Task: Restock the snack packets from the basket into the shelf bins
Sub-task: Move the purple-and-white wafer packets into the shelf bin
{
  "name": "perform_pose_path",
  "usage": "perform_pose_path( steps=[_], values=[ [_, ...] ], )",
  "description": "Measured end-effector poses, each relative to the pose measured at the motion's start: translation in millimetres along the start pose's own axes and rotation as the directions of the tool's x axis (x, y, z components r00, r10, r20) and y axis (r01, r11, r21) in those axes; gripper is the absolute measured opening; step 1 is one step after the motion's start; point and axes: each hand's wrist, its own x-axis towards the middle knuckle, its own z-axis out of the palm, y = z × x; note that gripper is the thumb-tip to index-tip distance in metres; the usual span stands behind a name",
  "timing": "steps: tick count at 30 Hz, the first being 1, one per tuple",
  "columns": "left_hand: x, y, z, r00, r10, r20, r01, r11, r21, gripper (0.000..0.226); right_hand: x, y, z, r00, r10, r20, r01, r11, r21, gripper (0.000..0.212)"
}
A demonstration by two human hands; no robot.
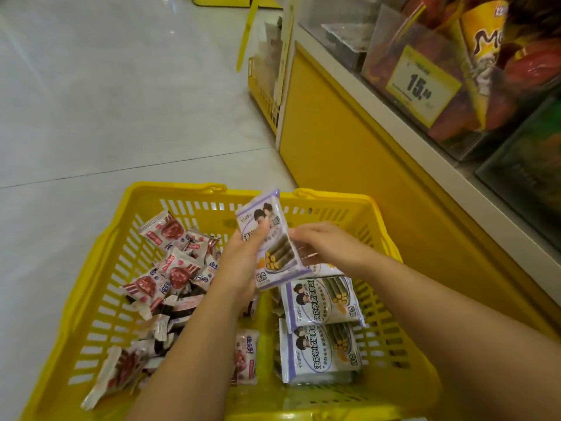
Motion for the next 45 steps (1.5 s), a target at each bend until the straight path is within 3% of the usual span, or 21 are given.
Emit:
perform_pose_path(
  steps=[2,4,6,7,9,15,19,22,23,26,29,31,35,37,39,40,42,45],
  values=[
    [1,-2,-9,0.993,-0.01,-0.115,0.027,0.989,0.143,0.054,3,13,-8,0.99,-0.068,-0.12,0.021,0.933,-0.359,0.029],
    [1,-6,-17,0.975,-0.026,-0.219,0.088,0.957,0.278,0.068,2,29,-15,0.988,-0.073,-0.139,-0.035,0.761,-0.648,0.045],
    [4,-9,-22,0.964,-0.051,-0.26,0.131,0.945,0.301,0.066,1,47,-17,0.996,-0.044,-0.072,-0.031,0.604,-0.796,0.063],
    [6,-10,-24,0.961,-0.047,-0.271,0.13,0.945,0.299,0.052,2,55,-16,0.999,-0.04,-0.03,-0.004,0.53,-0.848,0.069],
    [10,-12,-28,0.957,-0.042,-0.287,0.14,0.933,0.331,0.024,4,68,-14,0.998,-0.038,0.051,0.061,0.384,-0.921,0.079],
    [13,-14,-35,0.951,0.018,-0.31,0.128,0.887,0.444,0.018,6,76,-1,0.97,-0.075,0.232,0.239,0.1,-0.966,0.099],
    [13,-13,-35,0.959,0.018,-0.282,0.109,0.897,0.429,0.01,3,74,3,0.961,-0.067,0.267,0.268,0.005,-0.963,0.103],
    [12,-12,-36,0.969,0.005,-0.247,0.096,0.913,0.396,0.011,-2,74,2,0.966,-0.02,0.258,0.259,0.06,-0.964,0.094],
    [12,-11,-37,0.973,-0.002,-0.23,0.091,0.923,0.374,0.012,-4,72,2,0.972,0.024,0.235,0.23,0.129,-0.965,0.089],
    [11,-4,-37,0.982,-0.039,-0.185,0.09,0.957,0.275,0.017,-5,48,-12,0.954,0.261,0.147,-0.004,0.501,-0.865,0.078],
    [9,1,-37,0.99,-0.04,-0.138,0.07,0.972,0.224,0.022,-1,17,-38,0.882,0.431,0.191,-0.131,0.615,-0.778,0.074],
    [10,1,-34,0.99,-0.029,-0.136,0.061,0.971,0.233,0.023,-2,-2,-51,0.918,0.358,0.169,-0.154,0.718,-0.679,0.066],
    [6,-2,-16,0.996,-0.053,-0.071,0.061,0.992,0.109,0.037,-3,-17,-41,0.982,0.176,-0.065,-0.187,0.94,-0.285,0.064],
    [4,-5,-10,0.993,-0.114,-0.011,0.114,0.992,0.057,0.072,2,-12,-21,0.98,0.123,-0.157,-0.151,0.972,-0.183,0.053],
    [0,-10,-6,0.989,-0.149,-0.005,0.146,0.957,0.251,0.1,10,-3,-4,0.982,0.073,-0.176,-0.097,0.986,-0.132,0.048],
    [-2,-14,-8,0.993,-0.119,-0.01,0.116,0.931,0.346,0.099,14,3,1,0.985,0.028,-0.173,-0.052,0.989,-0.137,0.046],
    [0,-20,-12,0.998,-0.048,-0.038,0.058,0.933,0.356,0.079,20,17,2,0.977,-0.093,-0.193,0.036,0.959,-0.281,0.042],
    [8,-24,-25,0.979,0.009,-0.202,0.071,0.919,0.387,0.079,23,51,-4,0.979,-0.177,-0.105,0.05,0.702,-0.711,0.05]
  ],
)
